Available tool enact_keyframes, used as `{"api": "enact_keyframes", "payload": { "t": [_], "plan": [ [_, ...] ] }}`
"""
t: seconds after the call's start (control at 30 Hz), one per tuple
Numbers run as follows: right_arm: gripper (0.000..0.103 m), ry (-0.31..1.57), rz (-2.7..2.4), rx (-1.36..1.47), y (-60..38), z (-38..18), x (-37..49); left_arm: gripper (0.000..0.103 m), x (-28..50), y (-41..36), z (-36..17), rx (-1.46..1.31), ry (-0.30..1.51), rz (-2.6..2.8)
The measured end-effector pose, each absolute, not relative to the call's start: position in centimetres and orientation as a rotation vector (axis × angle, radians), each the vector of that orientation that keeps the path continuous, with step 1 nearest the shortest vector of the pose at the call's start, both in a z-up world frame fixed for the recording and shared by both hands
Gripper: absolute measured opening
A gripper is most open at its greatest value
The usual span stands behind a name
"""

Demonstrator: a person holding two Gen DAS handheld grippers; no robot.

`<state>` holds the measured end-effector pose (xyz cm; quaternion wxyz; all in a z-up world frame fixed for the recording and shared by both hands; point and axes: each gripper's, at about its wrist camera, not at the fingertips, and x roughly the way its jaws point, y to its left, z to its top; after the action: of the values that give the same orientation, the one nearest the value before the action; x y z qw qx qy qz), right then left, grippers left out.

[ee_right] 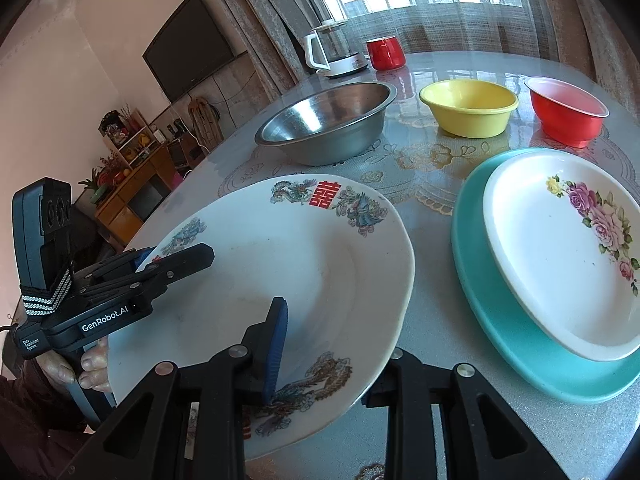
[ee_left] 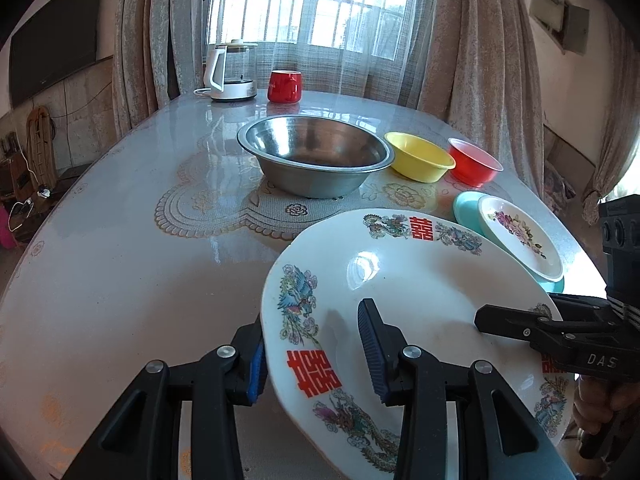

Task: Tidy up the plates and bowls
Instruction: 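Carry the large red-character plate with the left tool over the teal plate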

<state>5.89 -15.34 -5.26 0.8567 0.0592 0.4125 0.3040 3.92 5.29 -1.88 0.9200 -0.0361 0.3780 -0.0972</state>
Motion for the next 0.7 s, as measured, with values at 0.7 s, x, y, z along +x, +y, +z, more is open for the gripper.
{"api": "enact_keyframes", "payload": {
  "t": [0.7],
  "plan": [
    [0.029,0.815,0.626,0.119,-17.8,-3.6,5.3,0.041,3.9,2.9,-0.1,-0.078,0.724,-0.226]
  ]
}}
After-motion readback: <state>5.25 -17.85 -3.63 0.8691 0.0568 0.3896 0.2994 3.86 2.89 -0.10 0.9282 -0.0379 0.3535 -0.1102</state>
